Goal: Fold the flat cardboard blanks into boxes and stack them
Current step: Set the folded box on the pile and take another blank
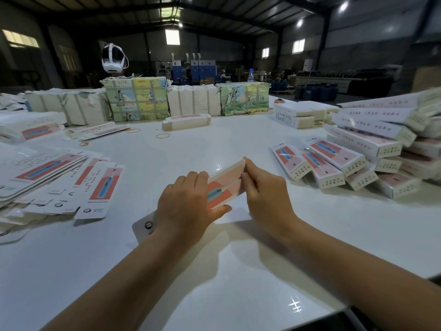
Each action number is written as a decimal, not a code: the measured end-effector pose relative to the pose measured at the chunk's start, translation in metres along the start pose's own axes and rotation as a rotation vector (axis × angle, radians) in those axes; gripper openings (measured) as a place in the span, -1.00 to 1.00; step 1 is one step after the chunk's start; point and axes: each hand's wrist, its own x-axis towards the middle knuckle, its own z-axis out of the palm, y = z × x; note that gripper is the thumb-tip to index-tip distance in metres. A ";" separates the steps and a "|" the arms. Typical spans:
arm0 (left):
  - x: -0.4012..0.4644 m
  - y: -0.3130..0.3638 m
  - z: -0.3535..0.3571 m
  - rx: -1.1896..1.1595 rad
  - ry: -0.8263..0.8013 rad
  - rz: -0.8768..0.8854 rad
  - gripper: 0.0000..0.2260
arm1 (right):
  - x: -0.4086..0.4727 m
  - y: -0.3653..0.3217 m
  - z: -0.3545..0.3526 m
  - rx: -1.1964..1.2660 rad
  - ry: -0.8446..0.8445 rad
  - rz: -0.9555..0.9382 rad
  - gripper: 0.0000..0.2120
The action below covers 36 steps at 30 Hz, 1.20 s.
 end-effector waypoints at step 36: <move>0.016 -0.040 0.013 -0.097 0.167 0.044 -0.40 | 0.061 0.027 -0.055 -0.545 -0.066 -0.135 -0.54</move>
